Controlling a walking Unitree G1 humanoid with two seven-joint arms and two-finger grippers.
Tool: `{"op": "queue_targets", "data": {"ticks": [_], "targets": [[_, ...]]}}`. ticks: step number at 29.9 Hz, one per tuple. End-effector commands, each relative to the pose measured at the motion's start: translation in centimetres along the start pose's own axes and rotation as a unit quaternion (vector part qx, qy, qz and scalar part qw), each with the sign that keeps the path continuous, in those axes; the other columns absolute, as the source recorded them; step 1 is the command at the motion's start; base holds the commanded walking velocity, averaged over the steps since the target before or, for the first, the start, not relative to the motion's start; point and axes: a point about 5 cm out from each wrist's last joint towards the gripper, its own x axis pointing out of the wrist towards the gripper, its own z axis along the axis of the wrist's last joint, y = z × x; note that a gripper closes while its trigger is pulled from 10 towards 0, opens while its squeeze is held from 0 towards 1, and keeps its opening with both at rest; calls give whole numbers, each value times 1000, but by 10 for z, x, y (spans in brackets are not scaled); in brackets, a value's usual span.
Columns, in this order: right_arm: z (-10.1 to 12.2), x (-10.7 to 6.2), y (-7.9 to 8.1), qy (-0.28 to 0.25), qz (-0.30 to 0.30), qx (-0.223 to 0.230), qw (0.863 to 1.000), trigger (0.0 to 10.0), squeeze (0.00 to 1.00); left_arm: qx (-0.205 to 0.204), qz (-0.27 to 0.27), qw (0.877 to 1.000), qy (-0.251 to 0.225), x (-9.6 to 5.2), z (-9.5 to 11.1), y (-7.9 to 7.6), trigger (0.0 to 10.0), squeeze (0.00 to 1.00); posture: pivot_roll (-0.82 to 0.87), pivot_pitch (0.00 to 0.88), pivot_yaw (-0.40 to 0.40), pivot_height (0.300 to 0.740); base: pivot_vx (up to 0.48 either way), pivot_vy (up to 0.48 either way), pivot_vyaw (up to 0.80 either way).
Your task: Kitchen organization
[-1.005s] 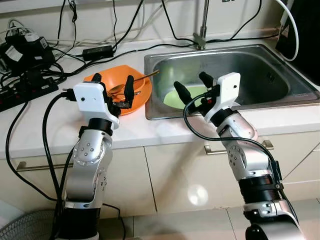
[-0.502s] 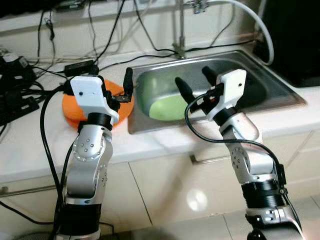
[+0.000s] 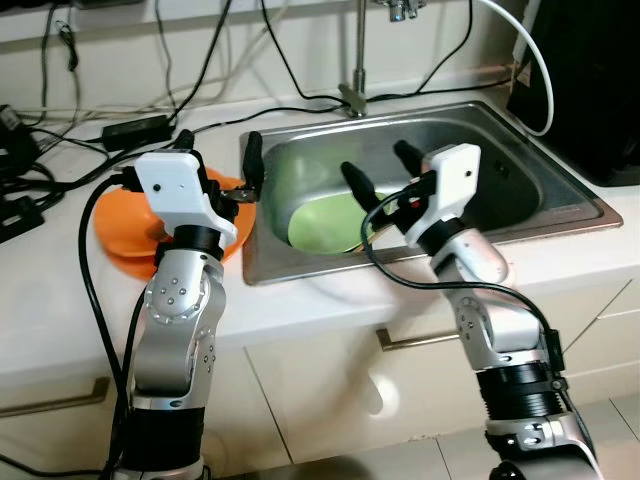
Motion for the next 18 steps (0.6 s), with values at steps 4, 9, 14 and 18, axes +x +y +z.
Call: {"op": "queue_targets", "data": {"ticks": [4, 9, 14, 18], "targets": [[8, 2, 2, -12, 7, -6, 1000, 10000, 0, 5, 17, 1000, -1, 0, 2, 6, 10000, 0, -22, 0, 94, 740, 0, -462, 0], [8, 3, 3, -12, 8, -6, 1000, 10000, 0, 3, 18, 1000, -1, 1, 2, 6, 10000, 0, -24, 0, 94, 740, 0, -461, 0], [9, 3, 3, -12, 12, -10, 1000, 10000, 0, -7, 21, 1000, 0, 1, 1, 6, 10000, 0, -27, 0, 92, 740, 0, -340, 0], [8, 2, 3, -11, 13, -11, 1000, 10000, 0, -11, 23, 1000, 1, 1, 1, 7, 10000, 0, -26, 0, 91, 740, 0, 0, 0]]}}
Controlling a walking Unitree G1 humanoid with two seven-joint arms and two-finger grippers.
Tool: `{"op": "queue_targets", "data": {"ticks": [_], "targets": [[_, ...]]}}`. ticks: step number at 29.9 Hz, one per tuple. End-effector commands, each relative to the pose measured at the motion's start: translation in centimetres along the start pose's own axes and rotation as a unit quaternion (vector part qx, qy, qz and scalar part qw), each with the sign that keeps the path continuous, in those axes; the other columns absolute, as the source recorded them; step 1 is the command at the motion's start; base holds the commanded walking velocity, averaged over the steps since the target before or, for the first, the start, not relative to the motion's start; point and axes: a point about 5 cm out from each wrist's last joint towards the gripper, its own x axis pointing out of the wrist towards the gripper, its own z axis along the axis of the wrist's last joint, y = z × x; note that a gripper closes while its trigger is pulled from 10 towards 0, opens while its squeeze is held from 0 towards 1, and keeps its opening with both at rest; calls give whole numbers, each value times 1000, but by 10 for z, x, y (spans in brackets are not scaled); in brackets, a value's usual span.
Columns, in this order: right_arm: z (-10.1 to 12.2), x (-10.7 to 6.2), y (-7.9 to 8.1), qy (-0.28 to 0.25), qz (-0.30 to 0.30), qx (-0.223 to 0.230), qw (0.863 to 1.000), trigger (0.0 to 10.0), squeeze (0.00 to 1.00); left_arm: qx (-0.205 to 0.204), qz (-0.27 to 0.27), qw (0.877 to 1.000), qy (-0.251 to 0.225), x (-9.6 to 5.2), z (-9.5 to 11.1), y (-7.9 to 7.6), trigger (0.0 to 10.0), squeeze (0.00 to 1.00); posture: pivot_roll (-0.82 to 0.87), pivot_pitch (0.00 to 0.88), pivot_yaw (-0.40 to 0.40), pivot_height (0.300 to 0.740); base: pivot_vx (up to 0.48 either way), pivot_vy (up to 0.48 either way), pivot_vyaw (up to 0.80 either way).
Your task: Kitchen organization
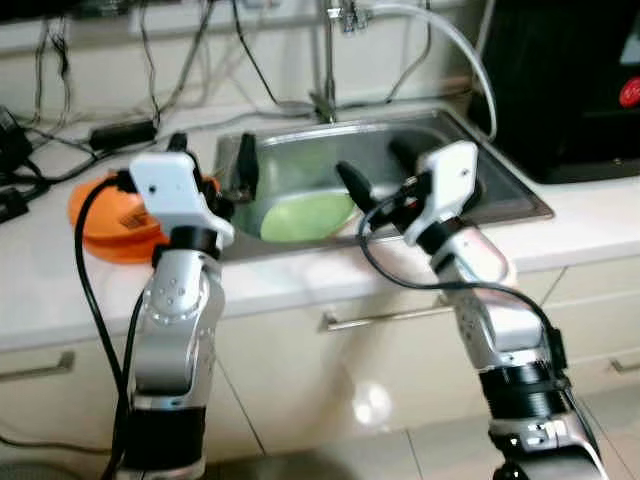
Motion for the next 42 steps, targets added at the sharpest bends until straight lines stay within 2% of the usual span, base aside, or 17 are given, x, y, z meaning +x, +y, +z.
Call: {"op": "queue_targets", "data": {"ticks": [1, 8, 17, 20, 28, 42], "targets": [[2, 5, 10, -4, 21, 0, 1000, 10000, 0, 0, 17, 1000, 7, -2, -2, 9, 10000, 0, -25, 0, 91, 740, 0, 0, 0], [1, 4, 12, -2, 23, -5, 1000, 10000, 0, -1, 21, 1000, 10, -2, -4, 12, 10000, 0, -23, 0, 92, 740, 0, 0, 686], [0, 4, 11, -1, 16, 5, 1000, 10000, 0, -5, 24, 1000, 17, 0, -5, 16, 10000, 0, -26, 0, 95, 740, 0, 0, 0], [1, 4, 10, -2, 15, 4, 1000, 10000, 0, 4, 20, 1000, 12, 2, -3, 17, 10000, 0, -26, 0, 95, 740, 0, 0, 0], [1, 4, 11, -4, 15, 4, 1000, 10000, 0, 7, 16, 1000, 5, 3, 1, 18, 10000, 0, -22, 0, 97, 740, 277, 0, 0], [0, 3, 12, -2, 17, 2, 1000, 10000, 0, 6, 16, 1000, 3, 2, 2, 16, 10000, 0, -24, 0, 96, 740, 386, 264, 0]]}}
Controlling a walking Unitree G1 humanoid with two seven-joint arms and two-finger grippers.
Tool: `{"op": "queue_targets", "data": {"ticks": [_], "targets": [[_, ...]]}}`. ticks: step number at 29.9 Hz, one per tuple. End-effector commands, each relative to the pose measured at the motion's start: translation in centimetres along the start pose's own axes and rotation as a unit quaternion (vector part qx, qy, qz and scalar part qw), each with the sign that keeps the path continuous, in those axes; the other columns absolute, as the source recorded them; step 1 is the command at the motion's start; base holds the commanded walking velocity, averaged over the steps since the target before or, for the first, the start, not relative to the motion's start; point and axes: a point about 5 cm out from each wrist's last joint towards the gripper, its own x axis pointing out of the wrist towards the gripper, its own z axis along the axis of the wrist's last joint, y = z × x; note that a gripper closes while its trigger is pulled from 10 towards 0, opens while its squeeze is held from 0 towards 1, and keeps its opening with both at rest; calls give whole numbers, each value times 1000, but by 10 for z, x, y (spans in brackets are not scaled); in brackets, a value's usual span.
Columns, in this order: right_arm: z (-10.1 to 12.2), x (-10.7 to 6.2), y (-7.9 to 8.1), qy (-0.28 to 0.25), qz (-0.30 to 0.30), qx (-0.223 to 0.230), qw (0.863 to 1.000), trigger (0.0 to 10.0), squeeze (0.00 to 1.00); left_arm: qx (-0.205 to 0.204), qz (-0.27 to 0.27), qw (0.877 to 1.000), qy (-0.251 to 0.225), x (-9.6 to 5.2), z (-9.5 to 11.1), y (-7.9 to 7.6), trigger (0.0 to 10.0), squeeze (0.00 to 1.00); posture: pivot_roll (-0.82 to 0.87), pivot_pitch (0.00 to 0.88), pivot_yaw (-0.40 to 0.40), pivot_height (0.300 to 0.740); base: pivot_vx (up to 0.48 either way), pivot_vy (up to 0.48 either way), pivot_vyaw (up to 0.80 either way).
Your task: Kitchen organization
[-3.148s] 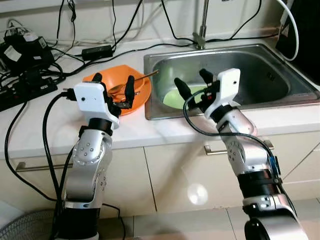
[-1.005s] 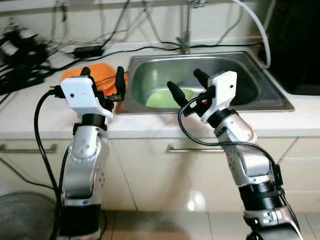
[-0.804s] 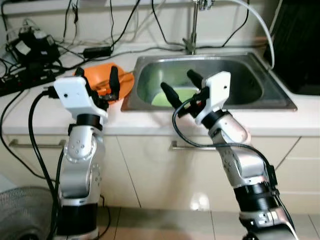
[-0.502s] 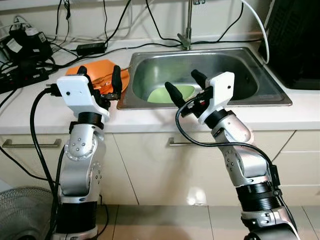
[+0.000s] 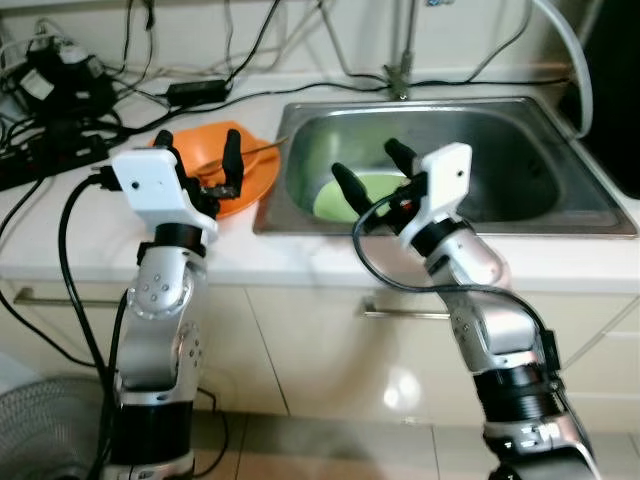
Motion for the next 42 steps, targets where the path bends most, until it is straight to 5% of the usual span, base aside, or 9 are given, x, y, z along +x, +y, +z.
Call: {"op": "queue_targets", "data": {"ticks": [1, 20, 42], "targets": [[3, -4, -8, -1, -12, -10, 1000, 10000, 0, -3, -9, 1000, -5, 1, 3, -7, 10000, 0, -23, 0, 96, 740, 379, 270, 0], [1, -4, -7, 1, -12, -6, 1000, 10000, 0, -1, -15, 1000, 2, 0, 1, -8, 10000, 0, -20, 0, 97, 740, 20, 14, 0], [1, -4, -7, -1, -14, -12, 1000, 10000, 0, -9, -29, 999, -23, 2, 10, -11, 10000, 0, -18, 0, 100, 740, 405, 0, 0]]}}
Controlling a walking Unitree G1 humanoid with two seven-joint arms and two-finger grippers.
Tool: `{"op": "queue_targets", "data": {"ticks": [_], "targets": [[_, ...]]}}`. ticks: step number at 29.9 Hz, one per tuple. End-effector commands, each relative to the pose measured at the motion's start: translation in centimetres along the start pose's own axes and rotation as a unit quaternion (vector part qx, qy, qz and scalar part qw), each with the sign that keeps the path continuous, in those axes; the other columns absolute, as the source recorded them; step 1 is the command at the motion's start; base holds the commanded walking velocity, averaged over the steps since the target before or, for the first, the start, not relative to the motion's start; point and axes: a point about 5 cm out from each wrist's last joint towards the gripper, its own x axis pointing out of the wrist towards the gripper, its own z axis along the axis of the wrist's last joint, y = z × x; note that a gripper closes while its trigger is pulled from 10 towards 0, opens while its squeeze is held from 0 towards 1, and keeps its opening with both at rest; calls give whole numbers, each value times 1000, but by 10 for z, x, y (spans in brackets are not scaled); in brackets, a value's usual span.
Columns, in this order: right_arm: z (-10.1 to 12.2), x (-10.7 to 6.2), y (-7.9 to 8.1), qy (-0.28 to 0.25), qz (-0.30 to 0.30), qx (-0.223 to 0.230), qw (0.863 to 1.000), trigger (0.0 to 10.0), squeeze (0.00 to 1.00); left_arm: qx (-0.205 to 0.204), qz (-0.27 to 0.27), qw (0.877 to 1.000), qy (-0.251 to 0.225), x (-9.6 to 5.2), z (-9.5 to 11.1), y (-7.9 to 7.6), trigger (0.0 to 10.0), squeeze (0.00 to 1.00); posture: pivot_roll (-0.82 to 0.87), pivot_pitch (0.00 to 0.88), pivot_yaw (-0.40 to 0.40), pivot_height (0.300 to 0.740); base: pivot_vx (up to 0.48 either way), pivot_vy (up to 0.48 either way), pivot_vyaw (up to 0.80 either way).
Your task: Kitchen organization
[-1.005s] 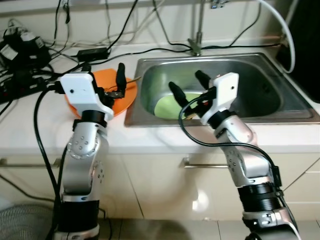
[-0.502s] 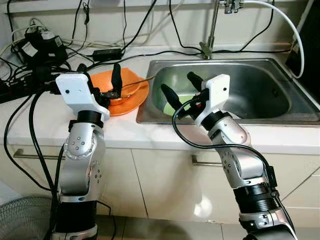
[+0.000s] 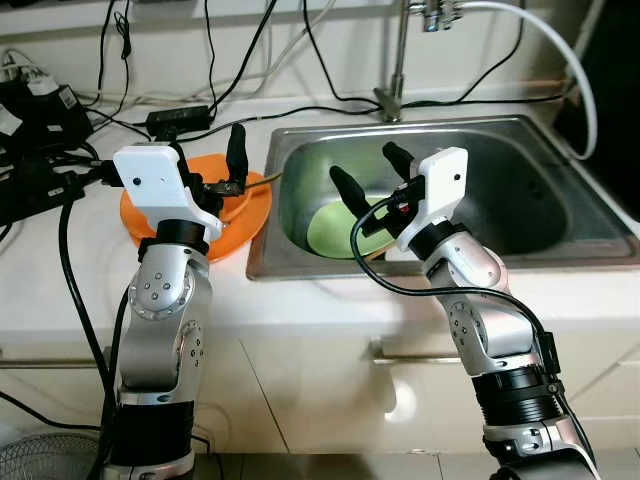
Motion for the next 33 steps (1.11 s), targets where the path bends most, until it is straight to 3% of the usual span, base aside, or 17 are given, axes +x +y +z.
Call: {"op": "queue_targets", "data": {"ticks": [1, 16, 23, 33], "targets": [[2, 2, 3, -6, 7, -4, 1000, 10000, 0, -10, -7, 1000, -16, 2, 6, -2, 10000, 0, -18, 0, 100, 740, 0, 0, 0], [1, 2, 3, -4, 6, -5, 1000, 10000, 0, -12, -6, 1000, -13, 1, 6, -3, 10000, 0, -17, 0, 101, 740, 0, 0, 0], [1, 2, 2, -2, 4, -3, 1000, 10000, 0, 13, 20, 1000, -5, 1, 4, 2, 10000, 0, -17, 0, 100, 740, 0, 0, 0], [-6, 3, 3, 31, 13, 28, 999, 10000, 0, 21, 4, 1000, 3, -4, 0, -1, 10000, 0, -16, 0, 100, 740, 0, 0, 0]]}}
